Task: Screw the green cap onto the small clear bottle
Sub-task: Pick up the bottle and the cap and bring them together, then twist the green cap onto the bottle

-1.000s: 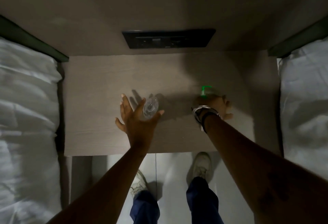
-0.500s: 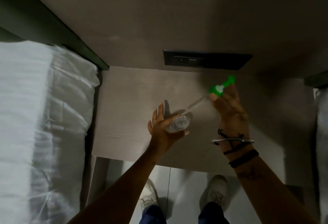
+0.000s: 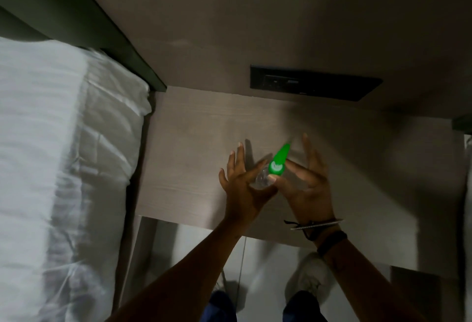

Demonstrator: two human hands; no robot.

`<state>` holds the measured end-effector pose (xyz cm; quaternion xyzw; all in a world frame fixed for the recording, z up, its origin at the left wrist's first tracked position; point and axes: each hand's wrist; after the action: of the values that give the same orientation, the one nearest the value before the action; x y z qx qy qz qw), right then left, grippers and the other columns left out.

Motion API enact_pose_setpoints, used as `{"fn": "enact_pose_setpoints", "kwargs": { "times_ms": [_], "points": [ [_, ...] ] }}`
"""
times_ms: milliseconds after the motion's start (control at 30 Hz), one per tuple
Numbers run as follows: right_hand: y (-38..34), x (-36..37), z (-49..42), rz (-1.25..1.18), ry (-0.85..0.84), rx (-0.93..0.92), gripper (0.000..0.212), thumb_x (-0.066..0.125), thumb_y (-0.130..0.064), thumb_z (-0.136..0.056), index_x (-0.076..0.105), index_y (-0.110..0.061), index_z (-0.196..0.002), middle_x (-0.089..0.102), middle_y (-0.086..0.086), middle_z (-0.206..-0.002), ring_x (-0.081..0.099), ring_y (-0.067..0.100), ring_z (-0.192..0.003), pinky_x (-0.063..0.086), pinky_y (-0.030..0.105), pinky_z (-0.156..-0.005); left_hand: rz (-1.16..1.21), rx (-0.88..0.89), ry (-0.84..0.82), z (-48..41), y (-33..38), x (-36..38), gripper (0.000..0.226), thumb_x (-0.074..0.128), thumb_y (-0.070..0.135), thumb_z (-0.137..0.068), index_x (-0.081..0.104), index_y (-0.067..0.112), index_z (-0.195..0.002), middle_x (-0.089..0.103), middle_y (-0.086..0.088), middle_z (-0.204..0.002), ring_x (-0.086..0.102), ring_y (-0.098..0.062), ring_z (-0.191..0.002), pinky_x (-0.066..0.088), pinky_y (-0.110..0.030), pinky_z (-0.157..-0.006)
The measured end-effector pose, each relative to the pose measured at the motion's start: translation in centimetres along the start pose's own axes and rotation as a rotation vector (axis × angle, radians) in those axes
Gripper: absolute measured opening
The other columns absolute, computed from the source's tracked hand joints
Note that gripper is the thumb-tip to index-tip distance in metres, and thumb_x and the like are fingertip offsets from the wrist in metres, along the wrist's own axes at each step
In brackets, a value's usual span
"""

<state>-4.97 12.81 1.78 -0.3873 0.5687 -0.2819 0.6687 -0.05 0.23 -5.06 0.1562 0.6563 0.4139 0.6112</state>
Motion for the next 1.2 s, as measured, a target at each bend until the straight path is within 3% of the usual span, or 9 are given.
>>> {"fn": "enact_pose_setpoints", "kwargs": {
  "times_ms": [167, 333, 533, 667, 767, 933, 1067, 1133, 1200],
  "points": [
    [1.1, 0.3, 0.3, 0.097, -0.040, 0.003, 0.034, 0.083, -0.014, -0.067, 0.071, -0.006, -0.098, 0.035, 0.023, -0.147, 0.033, 0.038, -0.135, 0.029, 0.060, -0.109, -0.122, -0.004, -0.037, 0.4, -0.3, 1.0, 0.071, 0.065, 0.066, -0.071, 0.045, 0.042, -0.135, 0.017, -0.012, -0.160, 0.016, -0.036, -0.146, 0.020, -0.070, -0.107],
    [1.8, -0.5, -0.5, 0.143, -0.162, 0.011, 0.078, 0.081, -0.040, -0.067, 0.040, -0.032, -0.133, 0.013, 0.015, -0.158, 0.016, 0.034, -0.143, 0.021, 0.057, -0.114, -0.119, 0.026, -0.013, 0.5, -0.8, 1.1, 0.072, 0.063, 0.066, -0.074, 0.038, 0.045, -0.139, 0.013, -0.013, -0.161, 0.010, -0.034, -0.147, 0.012, -0.068, -0.110],
    [1.8, 0.3, -1.9, 0.090, -0.221, -0.037, 0.042, 0.082, -0.019, -0.067, 0.068, -0.012, -0.106, 0.037, 0.009, -0.149, 0.029, 0.033, -0.136, 0.030, 0.059, -0.108, -0.086, -0.003, -0.010, 0.2, -0.8, 1.3, 0.074, 0.048, 0.080, -0.073, 0.028, 0.053, -0.139, 0.006, -0.009, -0.163, 0.004, -0.031, -0.148, 0.008, -0.064, -0.111],
    [1.5, 0.6, -2.2, 0.088, -0.168, 0.011, 0.067, 0.091, -0.035, -0.049, 0.060, -0.014, -0.105, 0.041, 0.012, -0.142, 0.036, 0.030, -0.130, 0.039, 0.054, -0.104, -0.109, 0.025, -0.017, 0.3, -1.3, 1.4, 0.070, 0.053, 0.073, -0.074, 0.039, 0.047, -0.137, 0.003, -0.007, -0.163, 0.002, -0.028, -0.148, 0.007, -0.064, -0.111],
    [1.3, 0.6, -2.0, 0.004, -0.296, 0.046, 0.093, 0.088, -0.044, -0.051, 0.043, -0.026, -0.131, 0.024, 0.008, -0.151, 0.024, 0.026, -0.138, 0.034, 0.045, -0.110, -0.136, 0.049, -0.004, 0.2, -1.7, 1.7, 0.067, 0.054, 0.066, -0.075, 0.040, 0.045, -0.136, 0.003, -0.005, -0.162, 0.001, -0.027, -0.148, 0.007, -0.062, -0.111],
    [1.1, 1.0, -2.3, 0.007, -0.259, -0.107, 0.033, 0.083, -0.021, -0.067, 0.072, -0.015, -0.098, 0.045, 0.010, -0.143, 0.033, 0.029, -0.134, 0.031, 0.054, -0.110, -0.062, 0.065, 0.044, 0.0, -2.0, 1.6, 0.060, 0.058, 0.068, -0.073, 0.051, 0.043, -0.127, 0.013, -0.007, -0.162, 0.008, -0.026, -0.149, 0.011, -0.060, -0.111],
    [0.4, 2.1, -2.2, 0.068, -0.186, 0.002, 0.062, 0.090, -0.044, -0.046, 0.062, -0.018, -0.094, 0.046, 0.010, -0.133, 0.037, 0.026, -0.126, 0.039, 0.053, -0.103, -0.105, 0.064, 0.009, -0.2, -1.8, 0.9, 0.065, 0.057, 0.062, -0.072, 0.054, 0.036, -0.131, 0.010, -0.010, -0.161, 0.007, -0.030, -0.148, 0.012, -0.065, -0.110],
    [0.8, 2.1, -1.4, 0.069, -0.260, 0.010, 0.078, 0.086, -0.051, -0.051, 0.054, -0.023, -0.117, 0.036, 0.008, -0.143, 0.030, 0.025, -0.133, 0.037, 0.054, -0.106, -0.070, 0.044, 0.016, 0.1, -1.9, 1.0, 0.063, 0.055, 0.064, -0.074, 0.057, 0.032, -0.129, 0.006, -0.008, -0.162, 0.003, -0.028, -0.148, 0.007, -0.063, -0.112],
    [1.5, 1.4, -1.5, 0.017, -0.268, -0.051, 0.064, 0.077, -0.040, -0.067, 0.054, -0.025, -0.124, 0.033, 0.007, -0.149, 0.027, 0.026, -0.137, 0.034, 0.056, -0.108, -0.004, 0.028, 0.031, -0.3, -1.6, 1.4, 0.061, 0.058, 0.064, -0.073, 0.061, 0.031, -0.124, 0.005, -0.006, -0.161, 0.001, -0.026, -0.149, 0.004, -0.059, -0.113]
  ]
}}
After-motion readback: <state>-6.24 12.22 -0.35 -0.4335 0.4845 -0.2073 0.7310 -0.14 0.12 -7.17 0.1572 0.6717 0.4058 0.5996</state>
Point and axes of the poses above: each hand's wrist, its own z-axis away from the middle knuckle, its own x-axis out of the palm, y = z × x
